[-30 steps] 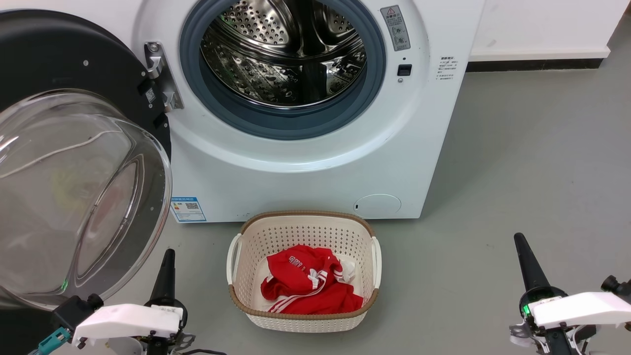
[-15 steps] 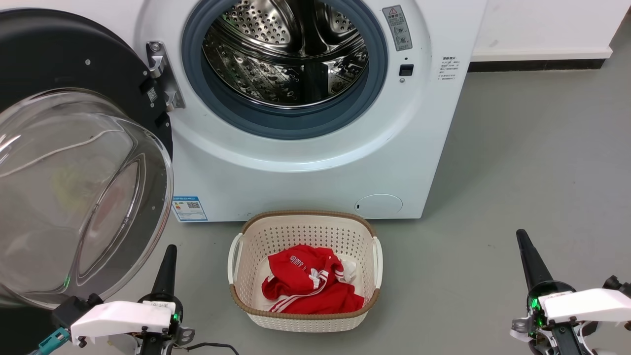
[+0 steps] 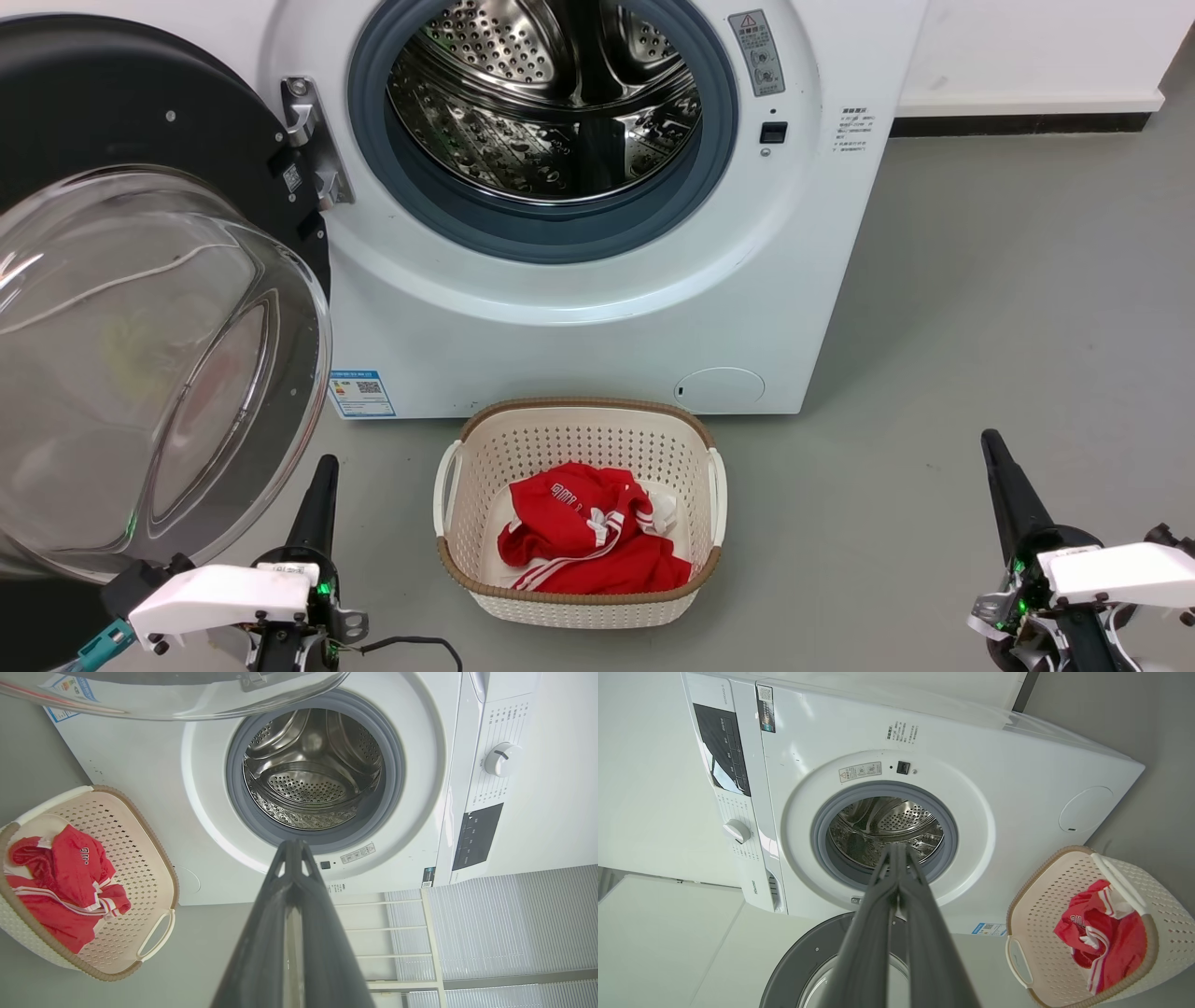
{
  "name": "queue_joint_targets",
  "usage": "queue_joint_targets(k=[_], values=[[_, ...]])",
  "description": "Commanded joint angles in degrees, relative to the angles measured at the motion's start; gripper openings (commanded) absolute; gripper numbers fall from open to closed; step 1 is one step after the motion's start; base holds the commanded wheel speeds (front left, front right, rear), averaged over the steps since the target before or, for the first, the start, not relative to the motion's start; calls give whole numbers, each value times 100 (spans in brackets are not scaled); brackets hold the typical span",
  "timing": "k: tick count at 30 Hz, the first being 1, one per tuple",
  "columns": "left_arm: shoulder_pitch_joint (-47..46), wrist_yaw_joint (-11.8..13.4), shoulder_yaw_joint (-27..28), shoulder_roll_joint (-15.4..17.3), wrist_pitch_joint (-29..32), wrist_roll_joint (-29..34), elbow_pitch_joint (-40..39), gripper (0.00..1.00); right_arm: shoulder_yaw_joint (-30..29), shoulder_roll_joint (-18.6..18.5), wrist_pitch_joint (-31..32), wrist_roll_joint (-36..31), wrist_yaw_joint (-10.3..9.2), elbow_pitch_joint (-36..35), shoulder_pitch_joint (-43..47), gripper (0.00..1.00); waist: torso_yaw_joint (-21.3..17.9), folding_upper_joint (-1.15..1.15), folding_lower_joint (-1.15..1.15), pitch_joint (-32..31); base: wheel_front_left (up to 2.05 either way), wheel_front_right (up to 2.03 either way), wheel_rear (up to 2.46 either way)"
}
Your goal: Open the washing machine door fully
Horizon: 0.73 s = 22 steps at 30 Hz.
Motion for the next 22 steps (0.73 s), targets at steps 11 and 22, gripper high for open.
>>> queue_joint_targets(k=[11,22], values=[[-136,-60,39,6,147,-572,38,0,-67,0,133,542,0,60,-153,0,18,0,0,2,0,0,0],[-156,-95,59,5,267,-1045,79,0,-122,17,250,995,0,123,-190,0,36,0,0,3,0,0,0]])
